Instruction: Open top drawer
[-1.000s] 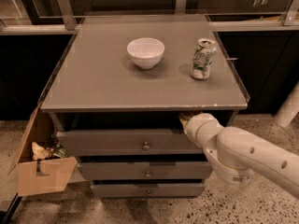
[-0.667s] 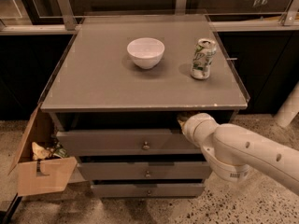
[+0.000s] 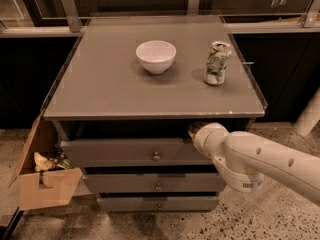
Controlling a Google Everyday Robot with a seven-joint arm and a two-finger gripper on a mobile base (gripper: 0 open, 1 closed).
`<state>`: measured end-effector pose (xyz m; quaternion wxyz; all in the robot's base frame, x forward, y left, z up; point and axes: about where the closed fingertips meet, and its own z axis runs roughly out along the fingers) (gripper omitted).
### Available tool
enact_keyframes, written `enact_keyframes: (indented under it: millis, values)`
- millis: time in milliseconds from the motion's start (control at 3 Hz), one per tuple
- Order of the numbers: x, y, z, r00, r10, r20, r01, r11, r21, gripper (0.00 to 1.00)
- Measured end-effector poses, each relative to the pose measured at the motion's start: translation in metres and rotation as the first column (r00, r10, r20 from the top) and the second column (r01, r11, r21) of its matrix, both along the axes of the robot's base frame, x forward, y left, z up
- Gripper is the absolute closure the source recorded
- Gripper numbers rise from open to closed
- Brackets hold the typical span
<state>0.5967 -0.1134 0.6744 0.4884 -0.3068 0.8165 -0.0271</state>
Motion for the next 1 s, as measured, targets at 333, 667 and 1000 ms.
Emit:
enact_keyframes:
  millis: [333, 667, 1000]
  values:
    - [-0.0121, -0.0020, -0.0134, 0.9981, 0.029, -0.054, -0.030, 0.999, -0.017, 1.00]
    - [-0.0159, -0.0007, -0.0113, 0.9970, 0.042, -0.065, -0.044, 0.999, -0.024, 1.00]
    - [-0.0166, 0.0009, -0.0101, 0.9964, 0.050, -0.068, -0.052, 0.998, -0.029, 1.00]
